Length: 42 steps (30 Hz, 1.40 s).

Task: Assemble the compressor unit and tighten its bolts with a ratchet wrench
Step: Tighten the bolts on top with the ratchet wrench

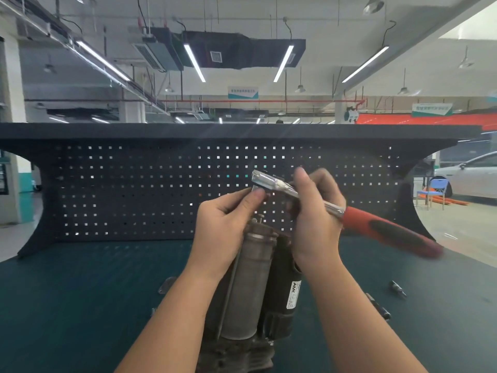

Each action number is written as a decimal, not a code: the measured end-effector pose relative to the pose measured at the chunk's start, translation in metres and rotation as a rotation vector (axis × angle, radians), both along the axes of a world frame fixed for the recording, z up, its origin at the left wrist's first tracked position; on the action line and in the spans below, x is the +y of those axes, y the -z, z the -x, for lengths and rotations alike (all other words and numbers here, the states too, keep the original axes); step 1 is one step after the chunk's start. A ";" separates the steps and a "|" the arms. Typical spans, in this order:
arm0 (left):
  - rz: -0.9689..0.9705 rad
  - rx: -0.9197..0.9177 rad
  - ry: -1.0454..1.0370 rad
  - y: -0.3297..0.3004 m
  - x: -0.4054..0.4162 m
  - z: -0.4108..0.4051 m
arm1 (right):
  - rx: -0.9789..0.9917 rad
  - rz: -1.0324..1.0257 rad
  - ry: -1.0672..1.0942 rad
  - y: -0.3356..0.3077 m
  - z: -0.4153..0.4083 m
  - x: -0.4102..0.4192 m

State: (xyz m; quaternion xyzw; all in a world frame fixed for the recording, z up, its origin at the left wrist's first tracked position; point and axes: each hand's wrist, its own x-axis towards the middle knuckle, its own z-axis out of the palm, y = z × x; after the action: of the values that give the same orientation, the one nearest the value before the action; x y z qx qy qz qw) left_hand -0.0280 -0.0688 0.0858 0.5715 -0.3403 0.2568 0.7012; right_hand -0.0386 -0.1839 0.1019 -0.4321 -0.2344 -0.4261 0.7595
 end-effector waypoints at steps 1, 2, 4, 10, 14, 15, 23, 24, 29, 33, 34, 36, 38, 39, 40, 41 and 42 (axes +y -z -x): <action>-0.016 0.001 -0.016 0.000 0.001 0.000 | 0.112 -0.105 -0.238 0.000 -0.006 0.000; -0.039 -0.001 -0.029 -0.001 0.002 -0.001 | 0.196 -0.102 -0.327 0.001 -0.008 -0.002; -0.076 0.003 -0.025 -0.003 0.004 -0.003 | 0.192 0.053 -0.104 -0.001 -0.009 -0.003; -0.099 0.022 0.040 -0.007 0.009 -0.002 | -0.097 0.641 0.624 -0.008 0.006 0.002; -0.153 0.040 0.047 -0.007 0.010 0.000 | -0.014 0.175 0.174 -0.001 0.000 0.000; -0.162 0.047 0.040 -0.008 0.011 0.000 | 0.115 0.055 -0.045 -0.001 -0.003 0.000; -0.109 0.081 0.037 -0.011 0.014 -0.006 | -0.153 0.679 0.651 -0.014 0.017 0.008; -0.124 0.079 0.042 -0.011 0.016 -0.006 | -0.162 0.732 0.754 -0.014 0.018 0.010; -0.161 0.073 0.077 -0.010 0.017 -0.006 | 0.025 0.258 0.156 0.000 0.002 0.001; -0.174 0.070 0.044 -0.009 0.016 -0.008 | 0.331 0.178 0.122 -0.001 -0.005 -0.006; -0.172 0.069 0.038 -0.009 0.016 -0.008 | 0.207 0.231 0.263 -0.005 0.001 -0.003; -0.155 0.082 0.041 -0.010 0.015 -0.008 | -0.006 0.420 0.518 -0.012 0.013 0.005; -0.162 0.090 0.049 -0.011 0.016 -0.007 | -0.070 0.595 0.754 -0.012 0.019 0.013; -0.175 0.086 0.043 -0.011 0.016 -0.007 | -0.091 0.603 0.777 -0.010 0.017 0.014; -0.184 0.082 0.032 -0.011 0.017 -0.008 | -0.112 0.555 0.691 -0.008 0.015 0.013; -0.190 0.081 0.023 -0.010 0.017 -0.009 | -0.127 0.459 0.565 -0.005 0.011 0.009; -0.191 0.085 0.019 -0.010 0.018 -0.009 | -0.111 0.353 0.423 -0.002 0.007 0.003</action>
State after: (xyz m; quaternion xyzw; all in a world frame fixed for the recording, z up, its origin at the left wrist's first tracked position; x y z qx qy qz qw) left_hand -0.0187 -0.0510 0.0955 0.6429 -0.3385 0.1920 0.6597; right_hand -0.0454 -0.1804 0.1040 -0.5732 -0.2508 -0.5506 0.5526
